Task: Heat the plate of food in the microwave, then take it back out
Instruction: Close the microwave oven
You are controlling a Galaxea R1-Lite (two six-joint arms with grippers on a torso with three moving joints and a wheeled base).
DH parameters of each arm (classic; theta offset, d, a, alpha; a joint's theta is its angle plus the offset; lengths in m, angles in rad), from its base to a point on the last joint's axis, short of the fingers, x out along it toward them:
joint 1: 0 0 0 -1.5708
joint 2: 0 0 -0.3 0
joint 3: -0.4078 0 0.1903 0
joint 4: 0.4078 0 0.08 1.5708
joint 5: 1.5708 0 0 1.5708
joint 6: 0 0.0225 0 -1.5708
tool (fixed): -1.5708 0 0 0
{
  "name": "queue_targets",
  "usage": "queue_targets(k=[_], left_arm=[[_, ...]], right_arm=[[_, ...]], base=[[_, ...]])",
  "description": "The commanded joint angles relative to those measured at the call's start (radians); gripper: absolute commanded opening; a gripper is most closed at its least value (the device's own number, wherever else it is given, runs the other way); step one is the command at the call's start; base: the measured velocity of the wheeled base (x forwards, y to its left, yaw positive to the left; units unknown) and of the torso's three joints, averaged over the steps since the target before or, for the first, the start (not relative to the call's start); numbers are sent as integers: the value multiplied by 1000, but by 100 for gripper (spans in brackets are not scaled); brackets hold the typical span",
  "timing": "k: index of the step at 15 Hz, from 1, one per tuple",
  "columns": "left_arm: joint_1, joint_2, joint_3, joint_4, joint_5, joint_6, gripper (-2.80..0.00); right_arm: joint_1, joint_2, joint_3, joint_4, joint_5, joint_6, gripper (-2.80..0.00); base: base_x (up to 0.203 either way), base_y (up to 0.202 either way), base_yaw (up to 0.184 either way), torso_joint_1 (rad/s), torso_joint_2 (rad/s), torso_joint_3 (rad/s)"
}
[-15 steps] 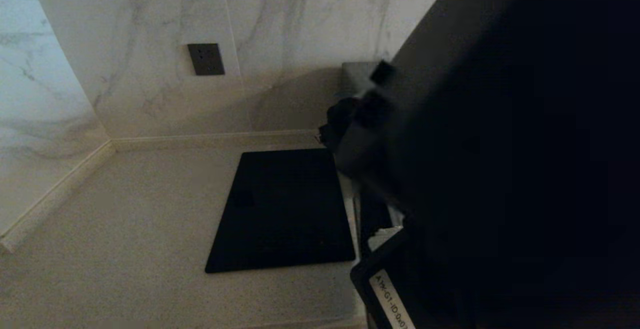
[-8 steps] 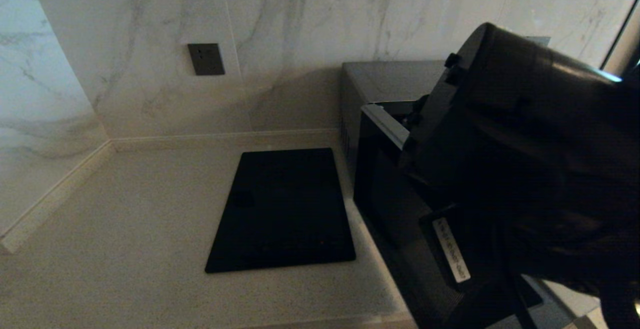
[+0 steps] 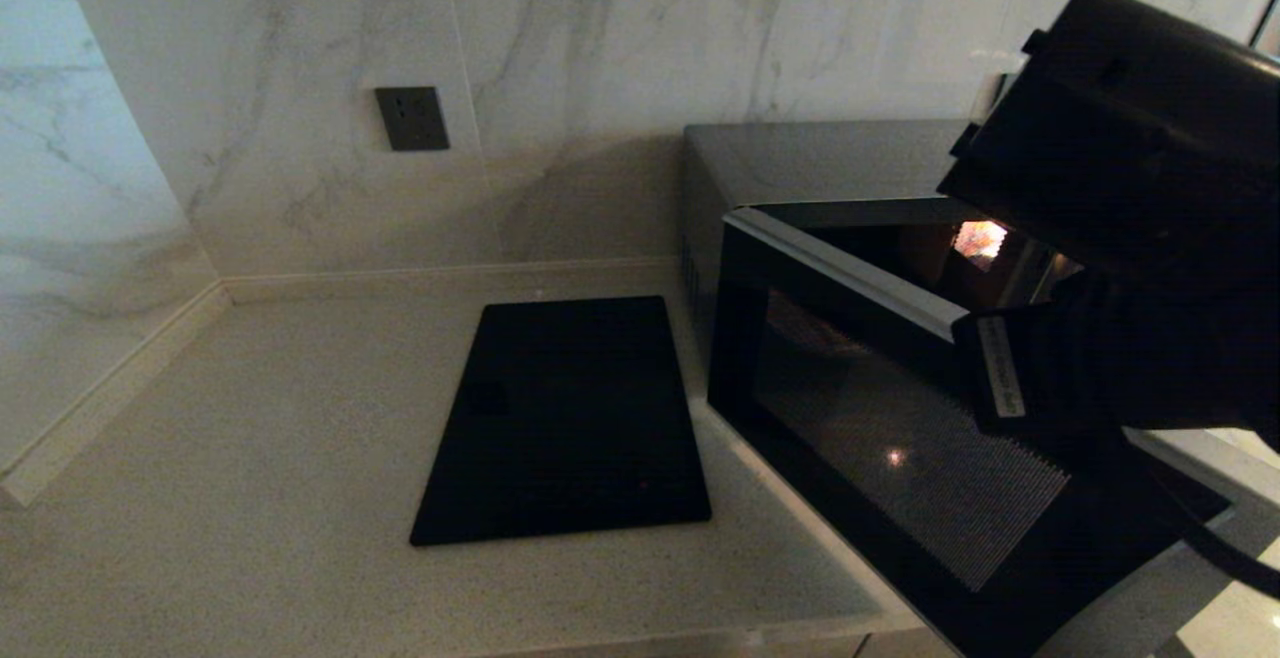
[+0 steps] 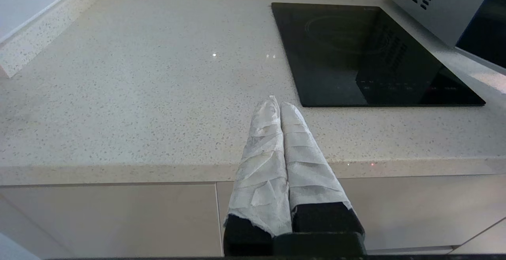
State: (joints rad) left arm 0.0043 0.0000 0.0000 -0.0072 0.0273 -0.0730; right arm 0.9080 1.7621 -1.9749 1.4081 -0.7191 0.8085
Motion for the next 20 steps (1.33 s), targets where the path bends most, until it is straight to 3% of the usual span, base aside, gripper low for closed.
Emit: queue_targets(k=[1,7,14,20], left_arm=[[0,2,0,0,0,-1,-280],[0,2,0,0,0,-1,-280],[0,2,0,0,0,-1,-280],[0,2,0,0,0,-1,-280]], right_arm=[[-74,-21,3,8,-2,7,-280],[-255,-27,5,3,2,13,-280],[-382,-5,5,-10,0,80,-280],[-574,88,3,-139,36,73,-280]], base=[[0,0,0,0,0,0],[0,0,0,0,0,0],[0,0,0,0,0,0],[0,0,0,0,0,0]])
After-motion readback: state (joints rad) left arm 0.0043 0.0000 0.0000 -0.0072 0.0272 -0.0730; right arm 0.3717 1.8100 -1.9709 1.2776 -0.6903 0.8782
